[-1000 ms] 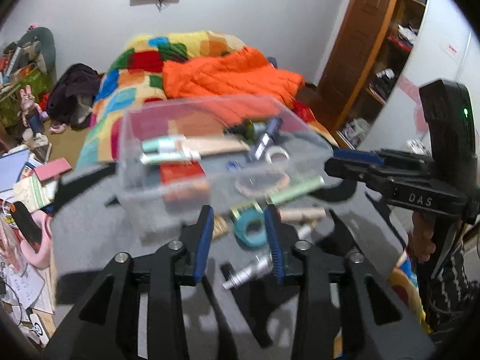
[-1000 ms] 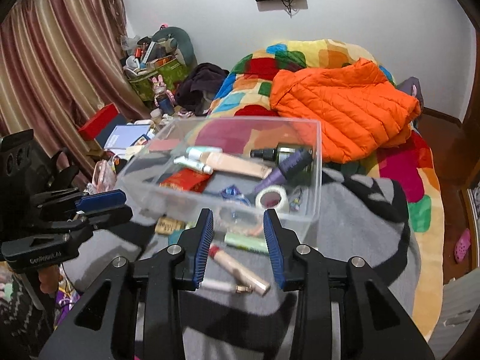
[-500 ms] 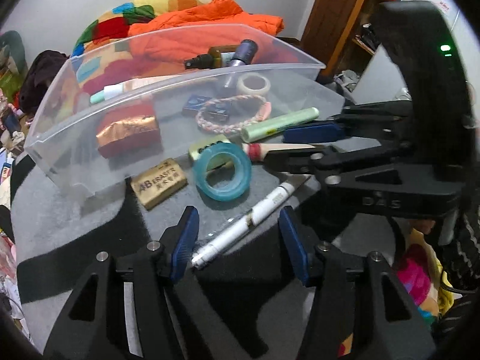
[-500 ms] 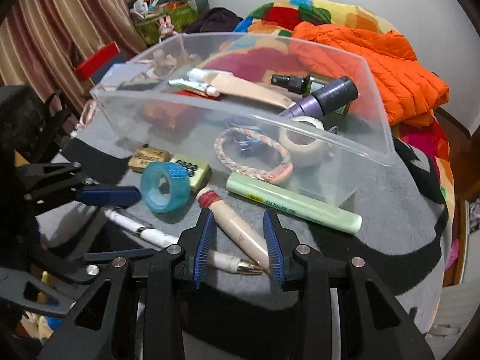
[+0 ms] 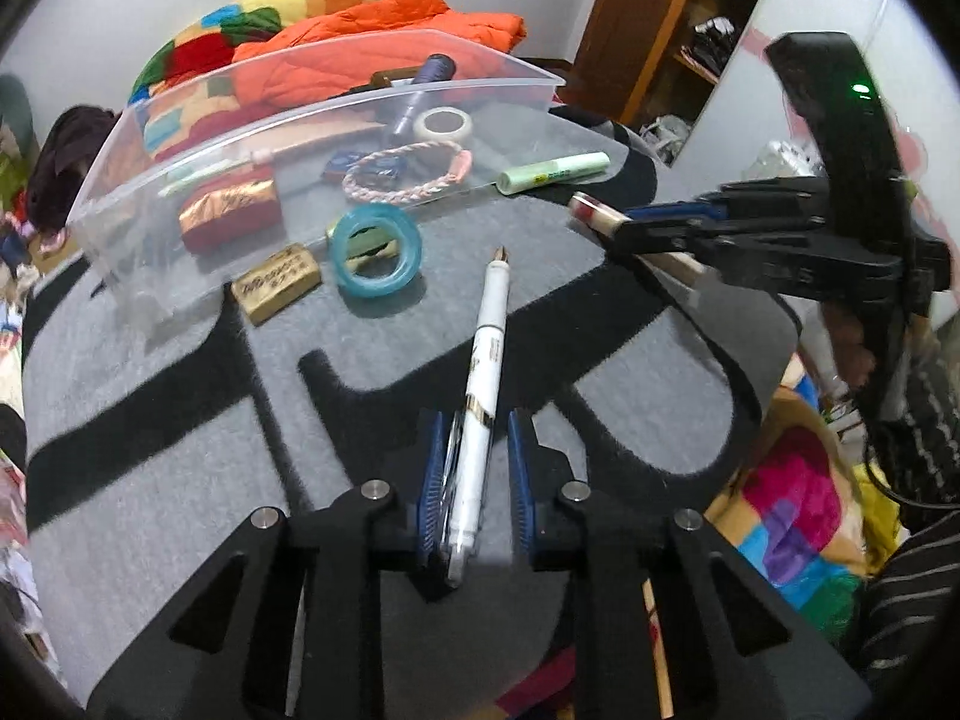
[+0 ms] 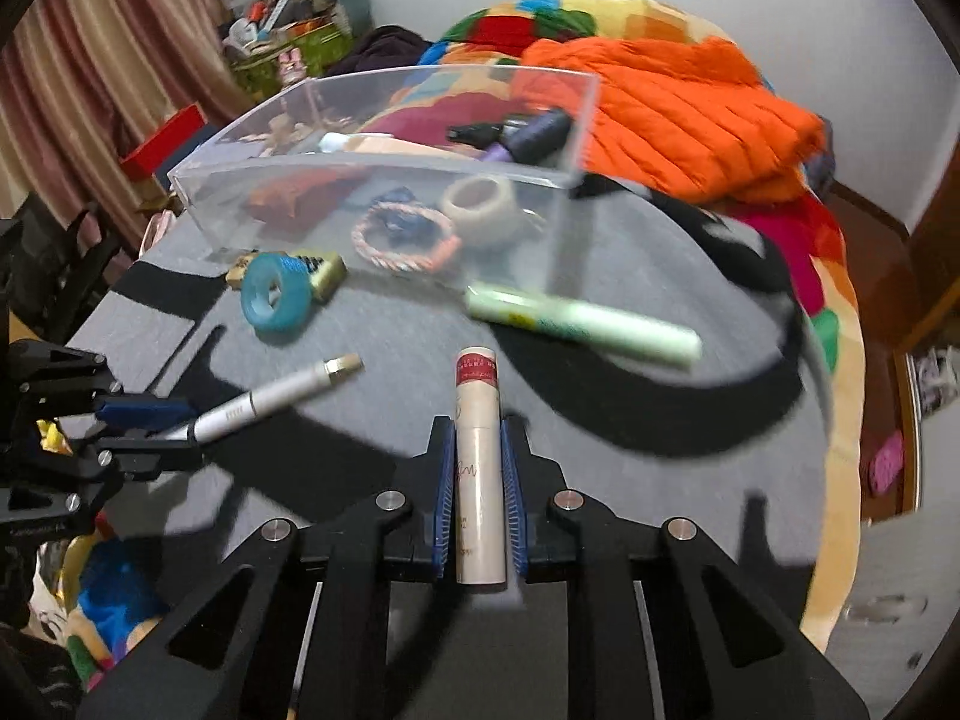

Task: Organize objects
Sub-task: 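Grasp the white pen with the left tool while the right tool grasps the red-capped cream tube, then carry the pen and cream tube over the box and open both tools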

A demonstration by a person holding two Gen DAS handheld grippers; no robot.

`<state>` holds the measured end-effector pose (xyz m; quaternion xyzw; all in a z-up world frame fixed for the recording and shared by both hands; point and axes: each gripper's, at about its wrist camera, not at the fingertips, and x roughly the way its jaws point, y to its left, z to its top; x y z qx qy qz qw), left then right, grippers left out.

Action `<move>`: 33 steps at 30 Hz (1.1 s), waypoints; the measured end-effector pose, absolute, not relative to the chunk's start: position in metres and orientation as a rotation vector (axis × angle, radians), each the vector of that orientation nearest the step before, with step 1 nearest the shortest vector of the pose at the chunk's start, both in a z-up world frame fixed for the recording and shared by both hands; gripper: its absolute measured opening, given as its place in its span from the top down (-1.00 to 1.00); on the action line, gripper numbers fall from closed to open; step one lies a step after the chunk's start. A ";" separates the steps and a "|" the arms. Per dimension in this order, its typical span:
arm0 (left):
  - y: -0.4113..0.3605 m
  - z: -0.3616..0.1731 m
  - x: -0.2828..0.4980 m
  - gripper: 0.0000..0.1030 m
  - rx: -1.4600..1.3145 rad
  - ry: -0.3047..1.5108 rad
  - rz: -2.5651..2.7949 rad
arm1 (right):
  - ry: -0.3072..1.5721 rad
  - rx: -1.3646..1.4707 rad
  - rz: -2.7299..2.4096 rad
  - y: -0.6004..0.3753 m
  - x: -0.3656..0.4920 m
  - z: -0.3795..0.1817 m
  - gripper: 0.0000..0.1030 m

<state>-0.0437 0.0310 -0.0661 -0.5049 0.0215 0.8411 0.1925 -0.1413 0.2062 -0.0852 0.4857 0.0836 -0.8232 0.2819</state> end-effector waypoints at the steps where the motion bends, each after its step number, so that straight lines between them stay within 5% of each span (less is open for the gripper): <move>1: 0.034 -0.067 -0.048 0.61 -1.419 0.069 2.360 | 0.206 1.302 -2.204 0.209 -0.138 -0.085 0.73; 10: 0.067 -0.073 -0.080 0.63 -1.385 0.225 2.392 | 0.164 1.303 -2.210 0.202 -0.125 -0.091 0.73; 14: 0.070 -0.072 -0.078 0.79 -1.394 0.251 2.402 | 0.129 1.315 -2.248 0.201 -0.127 -0.096 0.73; 33: 0.004 0.033 -0.039 0.80 -1.026 -0.097 2.676 | -0.082 1.019 -2.331 0.192 -0.136 -0.007 0.73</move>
